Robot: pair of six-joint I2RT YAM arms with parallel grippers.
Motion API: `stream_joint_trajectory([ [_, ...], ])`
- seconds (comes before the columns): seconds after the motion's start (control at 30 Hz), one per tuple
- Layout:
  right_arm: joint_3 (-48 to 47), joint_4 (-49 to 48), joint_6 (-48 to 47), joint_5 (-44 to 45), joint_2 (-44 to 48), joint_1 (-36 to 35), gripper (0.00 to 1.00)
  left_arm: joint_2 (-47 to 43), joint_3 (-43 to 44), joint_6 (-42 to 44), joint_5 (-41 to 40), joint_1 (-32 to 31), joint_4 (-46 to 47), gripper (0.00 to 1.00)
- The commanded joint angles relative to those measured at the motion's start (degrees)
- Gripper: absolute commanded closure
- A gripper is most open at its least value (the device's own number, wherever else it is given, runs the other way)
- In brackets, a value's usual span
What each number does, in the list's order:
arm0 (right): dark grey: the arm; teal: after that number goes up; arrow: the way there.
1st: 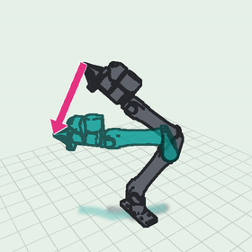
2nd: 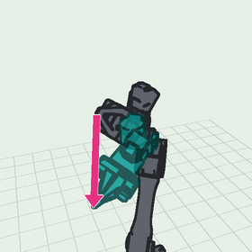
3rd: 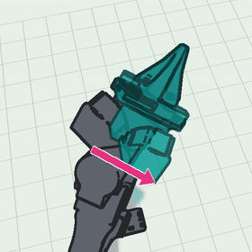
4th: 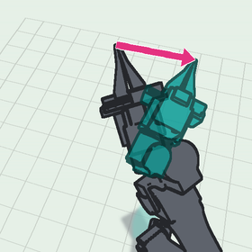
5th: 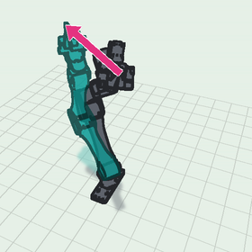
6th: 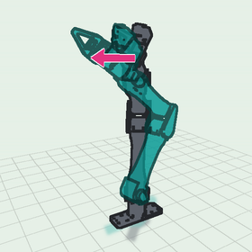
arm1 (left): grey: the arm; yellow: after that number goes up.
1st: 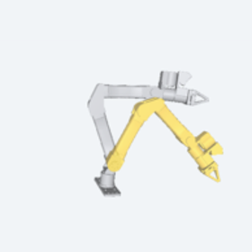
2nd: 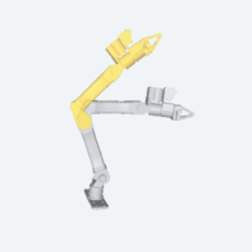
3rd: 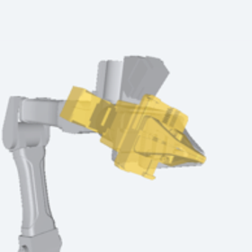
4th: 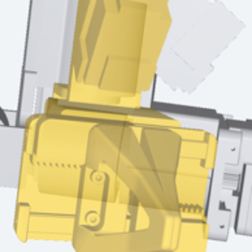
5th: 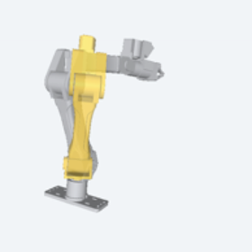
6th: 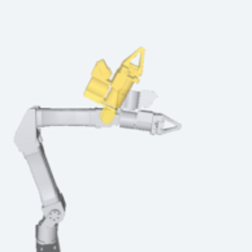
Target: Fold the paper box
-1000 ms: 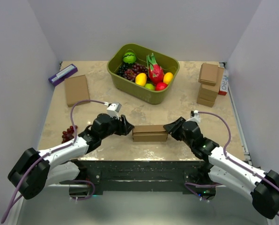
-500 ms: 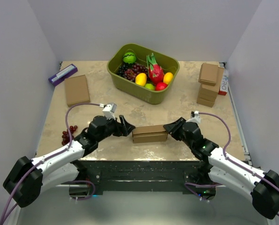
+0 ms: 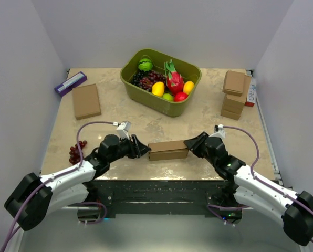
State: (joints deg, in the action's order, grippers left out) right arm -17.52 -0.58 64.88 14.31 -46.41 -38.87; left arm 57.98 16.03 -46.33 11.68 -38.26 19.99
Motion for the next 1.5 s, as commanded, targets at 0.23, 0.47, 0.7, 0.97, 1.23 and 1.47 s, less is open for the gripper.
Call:
stream_joint_trajectory([
  [0.23,-8.6,19.5,-10.7,8.3,2.0,0.0,0.56,3.6,-2.7,1.9,3.1,0.2,0.0,0.64],
  [0.47,-12.2,21.9,-14.4,6.0,1.9,0.0,0.61,4.2,-2.6,2.0,2.9,0.2,-0.1,0.67],
  [0.7,-11.8,17.5,-15.1,0.9,2.3,0.0,0.64,3.9,-2.0,2.6,2.5,0.2,-1.4,0.68],
  [0.97,-12.3,17.3,-16.2,-2.3,2.9,0.0,0.67,4.3,-1.6,2.9,2.1,0.2,-1.8,0.69],
  [1.23,-11.4,17.2,-16.1,-3.8,1.7,-0.1,0.73,4.8,-1.4,3.3,1.9,0.2,-2.1,0.69],
  [1.47,-10.0,19.0,-16.4,-5.1,-1.2,0.0,0.97,5.8,-1.5,3.5,1.9,0.2,-1.8,0.7],
])
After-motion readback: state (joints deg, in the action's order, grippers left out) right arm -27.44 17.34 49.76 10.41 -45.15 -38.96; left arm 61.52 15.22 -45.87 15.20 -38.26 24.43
